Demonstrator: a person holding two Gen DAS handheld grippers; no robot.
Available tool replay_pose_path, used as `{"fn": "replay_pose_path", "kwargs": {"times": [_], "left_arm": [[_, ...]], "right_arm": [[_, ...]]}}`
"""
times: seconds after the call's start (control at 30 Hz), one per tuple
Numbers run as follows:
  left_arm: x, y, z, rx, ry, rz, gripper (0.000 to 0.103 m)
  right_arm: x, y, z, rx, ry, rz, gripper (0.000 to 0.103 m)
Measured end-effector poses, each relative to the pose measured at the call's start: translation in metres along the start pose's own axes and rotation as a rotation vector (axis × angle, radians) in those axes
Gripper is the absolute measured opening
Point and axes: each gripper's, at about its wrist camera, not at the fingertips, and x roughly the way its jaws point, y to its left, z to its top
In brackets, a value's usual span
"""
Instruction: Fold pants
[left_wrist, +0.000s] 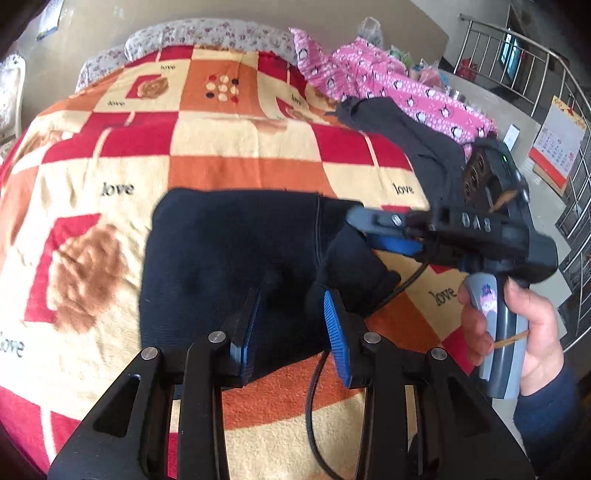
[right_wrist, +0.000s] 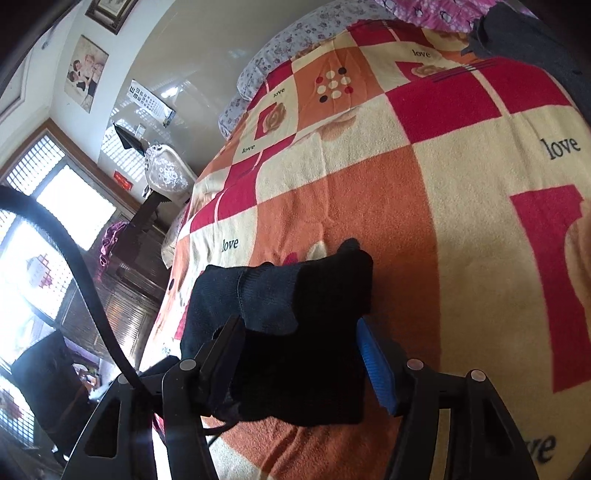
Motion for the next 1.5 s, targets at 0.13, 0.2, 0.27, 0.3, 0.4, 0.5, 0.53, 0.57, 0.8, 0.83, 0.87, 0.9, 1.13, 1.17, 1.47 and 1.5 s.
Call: {"fn": "replay_pose_path", "kwargs": {"times": [0.13, 0.2, 0.27, 0.3, 0.4, 0.5, 0.53, 0.57, 0.8, 0.83, 0.87, 0.9, 1.13, 1.17, 1.47, 1.5], "left_arm": [[0.014, 0.000, -0.006, -0.032, 0.019, -0.035, 0.033], [0.018, -0.002, -0.005, -0.041, 0.020, -0.058, 0.033], [0.023, -0.007, 0.000, -0.041, 0.025, -0.085, 0.033], [0.026, -0.012, 0.004, -0.034, 0.026, -0.093, 0.033], [0.035, -0.022, 0.014, -0.024, 0.016, -0.096, 0.033], [0.040, -0.026, 0.025, -0.049, 0.006, -0.135, 0.033], [0.040, -0.027, 0.029, -0.057, -0.002, -0.157, 0.033], [0.041, -0.030, 0.032, -0.058, -0.007, -0.171, 0.033], [0.044, -0.026, 0.023, -0.060, 0.037, -0.163, 0.033], [0.037, -0.026, 0.021, -0.049, 0.032, -0.167, 0.033], [0.031, -0.025, 0.018, -0.040, 0.027, -0.170, 0.033], [0.023, -0.023, 0.015, -0.032, 0.024, -0.167, 0.033], [-0.017, 0.003, 0.002, -0.016, -0.034, -0.087, 0.033], [-0.018, 0.008, 0.001, -0.023, -0.039, -0.064, 0.033], [-0.008, 0.039, -0.007, -0.078, -0.021, 0.048, 0.033], [-0.006, 0.040, -0.008, -0.078, -0.020, 0.051, 0.033]], "right_arm": [[0.015, 0.008, 0.002, -0.070, -0.022, -0.031, 0.037], [0.010, 0.012, 0.005, -0.114, -0.045, -0.033, 0.024], [0.000, 0.017, 0.010, -0.143, -0.069, 0.000, 0.004], [-0.004, 0.020, 0.013, -0.158, -0.076, 0.005, 0.004], [-0.010, 0.037, 0.018, -0.263, -0.090, -0.045, 0.004], [-0.011, 0.045, 0.022, -0.338, -0.102, -0.121, 0.004], [-0.013, 0.045, 0.026, -0.348, -0.116, -0.139, 0.004], [-0.014, 0.041, 0.028, -0.340, -0.127, -0.148, 0.004], [0.012, -0.003, 0.022, -0.199, -0.044, -0.149, 0.004], [0.004, -0.005, 0.021, -0.181, -0.057, -0.129, 0.005], [-0.005, -0.004, 0.020, -0.173, -0.068, -0.120, 0.008], [-0.015, -0.004, 0.017, -0.171, -0.085, -0.119, 0.011], [-0.044, 0.035, -0.012, -0.331, -0.063, -0.054, 0.055], [-0.040, 0.039, -0.014, -0.355, -0.050, -0.053, 0.055], [-0.015, 0.050, -0.032, -0.483, 0.020, -0.162, 0.009], [-0.019, 0.048, -0.035, -0.483, 0.019, -0.180, 0.008]]}}
